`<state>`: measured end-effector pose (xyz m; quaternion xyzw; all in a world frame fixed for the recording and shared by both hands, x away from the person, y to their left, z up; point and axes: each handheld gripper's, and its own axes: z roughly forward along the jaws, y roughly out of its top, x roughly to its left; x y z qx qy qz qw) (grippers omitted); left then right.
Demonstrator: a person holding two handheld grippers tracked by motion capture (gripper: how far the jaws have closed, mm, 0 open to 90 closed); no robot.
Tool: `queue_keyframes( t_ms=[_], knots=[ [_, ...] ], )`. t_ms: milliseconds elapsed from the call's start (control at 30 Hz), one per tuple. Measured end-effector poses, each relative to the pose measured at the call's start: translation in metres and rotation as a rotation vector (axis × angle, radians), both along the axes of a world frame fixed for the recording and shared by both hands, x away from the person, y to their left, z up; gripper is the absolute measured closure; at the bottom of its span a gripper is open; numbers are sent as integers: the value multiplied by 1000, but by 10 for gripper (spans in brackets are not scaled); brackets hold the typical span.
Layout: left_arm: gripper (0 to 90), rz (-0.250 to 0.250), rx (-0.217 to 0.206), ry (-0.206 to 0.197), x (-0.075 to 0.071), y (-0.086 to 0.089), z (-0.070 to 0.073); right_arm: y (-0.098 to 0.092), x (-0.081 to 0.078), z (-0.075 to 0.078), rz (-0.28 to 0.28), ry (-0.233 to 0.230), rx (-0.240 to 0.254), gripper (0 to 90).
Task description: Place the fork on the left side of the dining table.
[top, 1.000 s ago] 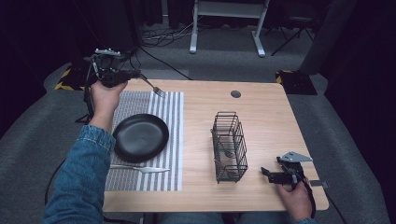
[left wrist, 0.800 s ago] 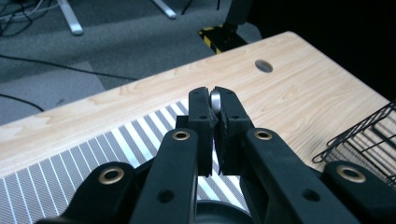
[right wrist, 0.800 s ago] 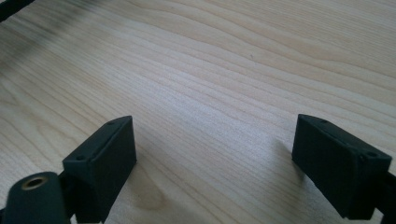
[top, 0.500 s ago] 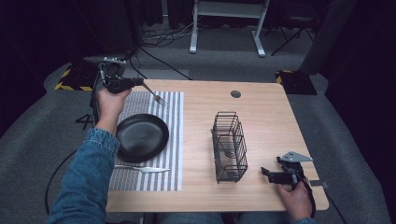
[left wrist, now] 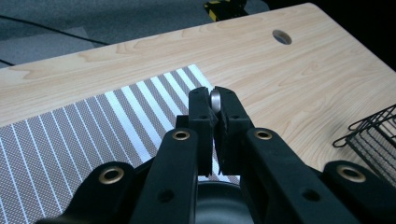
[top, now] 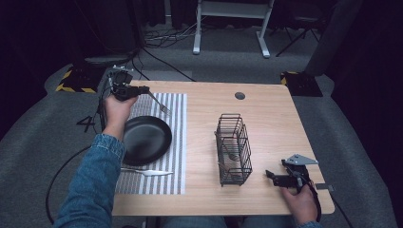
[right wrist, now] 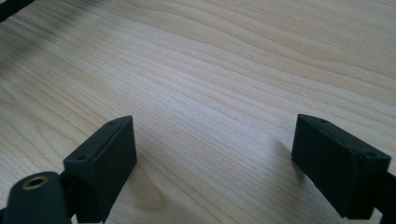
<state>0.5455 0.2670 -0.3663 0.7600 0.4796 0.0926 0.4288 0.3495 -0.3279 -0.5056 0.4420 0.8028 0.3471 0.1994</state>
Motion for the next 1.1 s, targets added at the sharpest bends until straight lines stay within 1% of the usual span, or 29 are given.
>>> queue_keyframes(
  t_ms=[167,400,500,600,667,733,1100],
  knots=[
    [864,5,7,8,1,-1,-3,0,0,0,0,0,1,140],
    [863,13,-10,16,1,3,-6,0,0,0,1,0,1,140],
    [856,23,-6,20,2,4,-7,0,0,0,1,0,0,140],
    [843,37,13,13,2,5,-7,0,0,0,1,0,1,140],
    [826,44,21,18,3,6,-8,0,0,0,1,0,0,140],
    [802,53,23,24,3,9,-9,0,0,0,1,0,1,140],
    [746,89,26,50,7,19,-17,0,0,0,1,0,0,140]
  ],
)
